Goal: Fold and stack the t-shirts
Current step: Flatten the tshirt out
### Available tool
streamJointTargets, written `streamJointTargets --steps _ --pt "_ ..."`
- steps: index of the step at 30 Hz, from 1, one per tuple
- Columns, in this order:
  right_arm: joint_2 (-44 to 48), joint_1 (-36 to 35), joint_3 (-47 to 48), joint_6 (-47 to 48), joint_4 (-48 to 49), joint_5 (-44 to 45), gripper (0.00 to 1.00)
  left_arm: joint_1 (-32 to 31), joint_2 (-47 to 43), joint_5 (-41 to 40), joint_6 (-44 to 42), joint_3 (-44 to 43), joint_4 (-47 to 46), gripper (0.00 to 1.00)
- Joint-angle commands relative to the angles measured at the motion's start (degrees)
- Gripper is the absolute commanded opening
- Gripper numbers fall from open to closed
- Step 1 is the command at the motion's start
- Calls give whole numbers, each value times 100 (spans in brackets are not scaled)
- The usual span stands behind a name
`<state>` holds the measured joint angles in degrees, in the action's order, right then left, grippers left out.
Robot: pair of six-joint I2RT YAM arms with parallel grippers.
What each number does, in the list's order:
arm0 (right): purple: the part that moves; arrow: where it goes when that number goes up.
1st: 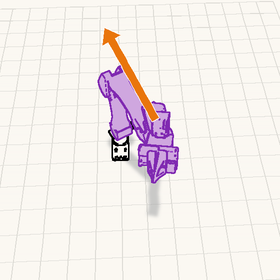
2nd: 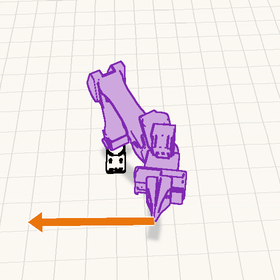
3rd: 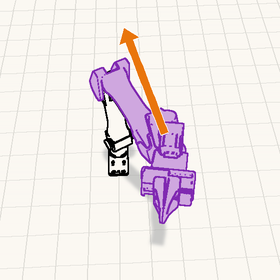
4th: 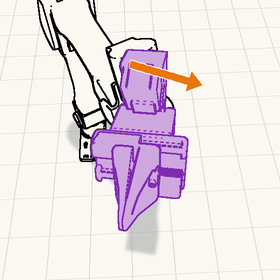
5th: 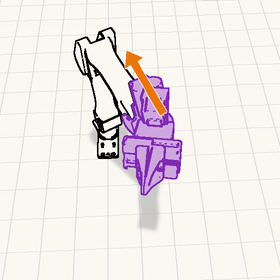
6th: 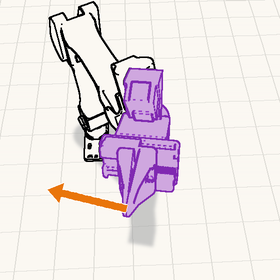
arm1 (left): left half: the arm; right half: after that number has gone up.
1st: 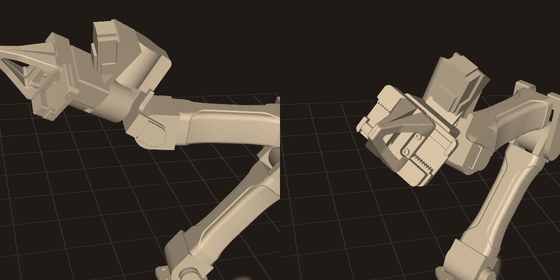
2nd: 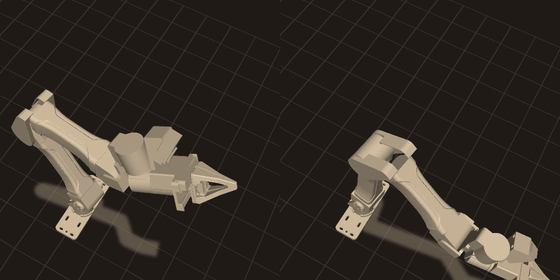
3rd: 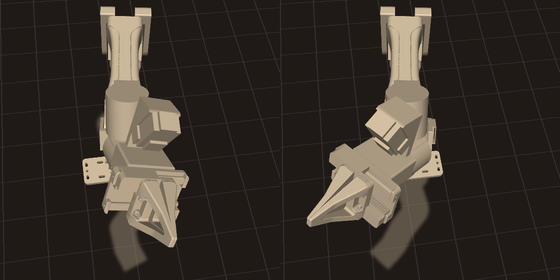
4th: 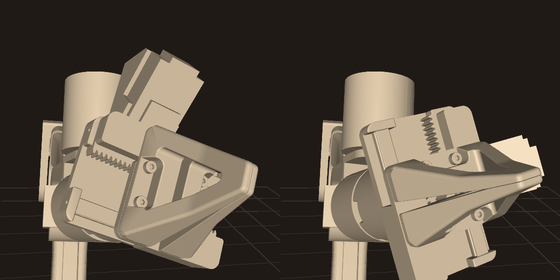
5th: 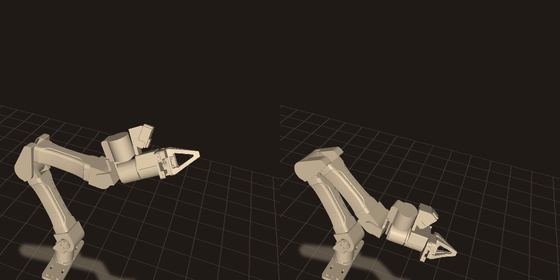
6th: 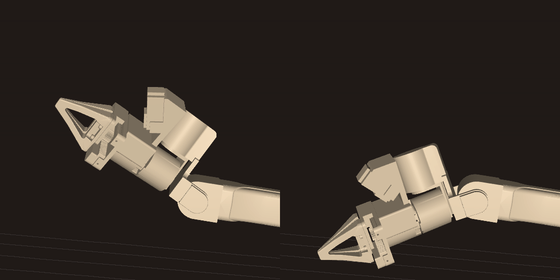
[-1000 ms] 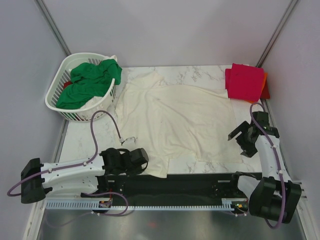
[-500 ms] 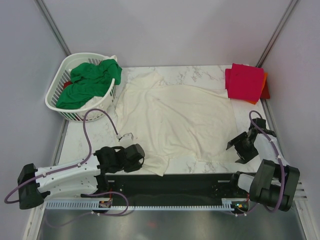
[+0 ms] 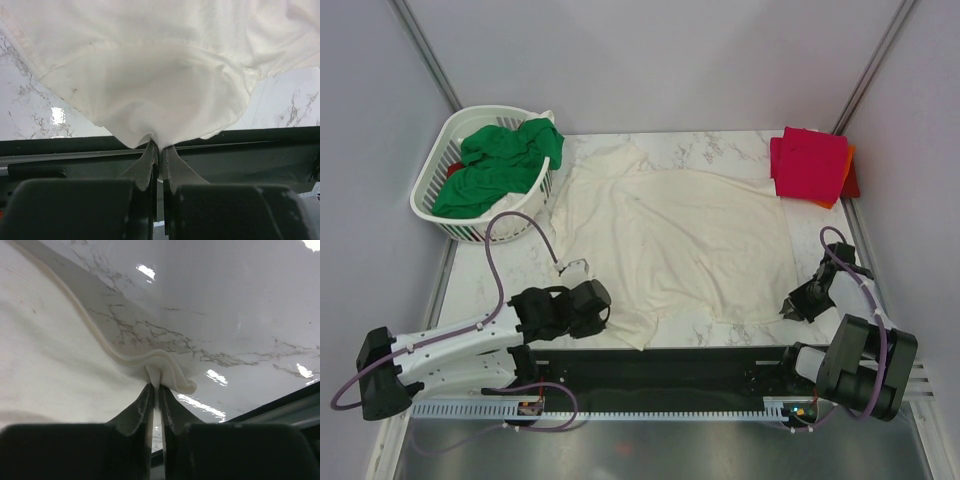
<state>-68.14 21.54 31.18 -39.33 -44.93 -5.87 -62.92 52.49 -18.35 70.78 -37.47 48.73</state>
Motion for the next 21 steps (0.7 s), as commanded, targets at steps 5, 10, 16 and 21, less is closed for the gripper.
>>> streamJointTargets --steps 5,10,16,21 --pt "564 -1 -42 110 520 -617 0 157 -133 -274 -460 -699 382 2" --pt "670 -9 221 206 257 -837 0 166 -300 -485 -548 -1497 1356 2" --pt "899 -62 502 84 99 -1162 0 166 -643 -372 -267 -1895 2017 2" --pt "1057 -501 960 364 -262 -724 0 166 -881 -283 -100 -2114 2552 2"
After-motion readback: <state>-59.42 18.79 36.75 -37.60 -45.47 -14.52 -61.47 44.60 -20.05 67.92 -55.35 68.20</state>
